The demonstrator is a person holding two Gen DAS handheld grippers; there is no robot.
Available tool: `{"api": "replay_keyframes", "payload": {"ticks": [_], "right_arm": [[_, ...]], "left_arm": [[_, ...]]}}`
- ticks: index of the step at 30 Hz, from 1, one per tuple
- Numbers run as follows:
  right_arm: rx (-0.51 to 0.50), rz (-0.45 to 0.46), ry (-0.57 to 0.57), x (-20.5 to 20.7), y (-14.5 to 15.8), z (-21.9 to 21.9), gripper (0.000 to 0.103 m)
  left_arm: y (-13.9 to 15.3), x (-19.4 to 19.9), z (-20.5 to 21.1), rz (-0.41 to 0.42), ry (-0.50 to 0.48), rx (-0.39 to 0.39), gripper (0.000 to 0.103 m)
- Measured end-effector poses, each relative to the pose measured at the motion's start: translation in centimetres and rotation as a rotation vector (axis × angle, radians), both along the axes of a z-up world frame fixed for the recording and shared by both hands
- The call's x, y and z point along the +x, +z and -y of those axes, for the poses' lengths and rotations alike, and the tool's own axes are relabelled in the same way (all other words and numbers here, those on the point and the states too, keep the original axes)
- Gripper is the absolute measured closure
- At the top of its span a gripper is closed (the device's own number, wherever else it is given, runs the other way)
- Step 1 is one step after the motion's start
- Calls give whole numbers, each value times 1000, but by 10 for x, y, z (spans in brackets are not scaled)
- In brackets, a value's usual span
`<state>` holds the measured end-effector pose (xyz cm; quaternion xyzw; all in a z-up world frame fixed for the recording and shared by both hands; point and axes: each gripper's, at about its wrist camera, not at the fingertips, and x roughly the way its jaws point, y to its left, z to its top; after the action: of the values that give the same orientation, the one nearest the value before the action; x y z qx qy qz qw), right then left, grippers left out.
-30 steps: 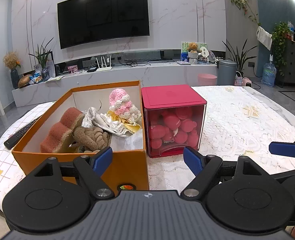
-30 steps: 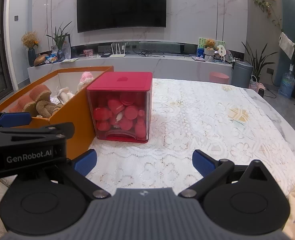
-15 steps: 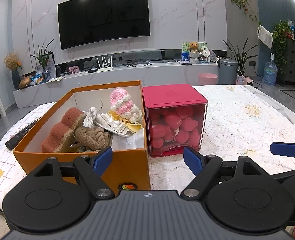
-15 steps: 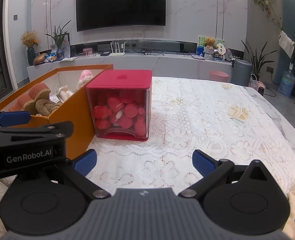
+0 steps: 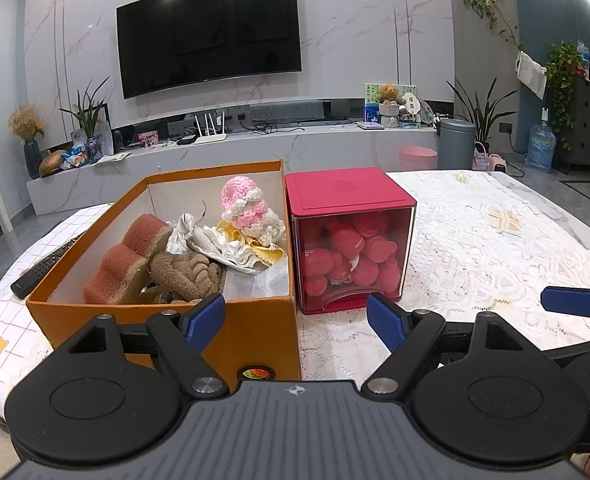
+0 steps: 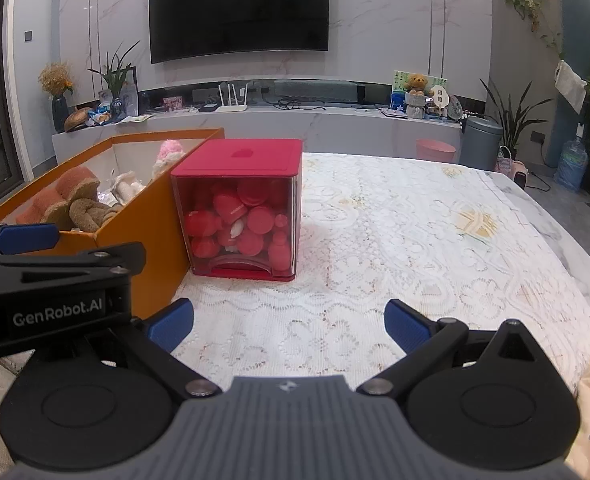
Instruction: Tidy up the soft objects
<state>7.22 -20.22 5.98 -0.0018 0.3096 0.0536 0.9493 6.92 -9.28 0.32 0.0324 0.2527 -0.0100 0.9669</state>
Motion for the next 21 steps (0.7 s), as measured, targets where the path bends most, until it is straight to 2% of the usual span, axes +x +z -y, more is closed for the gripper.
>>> {"api": "replay_keyframes", "payload": {"ticks": [21], "right_arm": [[13, -19, 2, 1, -2, -2, 7]], "left_arm": [[-1, -1, 4, -4, 17, 15, 9]]}}
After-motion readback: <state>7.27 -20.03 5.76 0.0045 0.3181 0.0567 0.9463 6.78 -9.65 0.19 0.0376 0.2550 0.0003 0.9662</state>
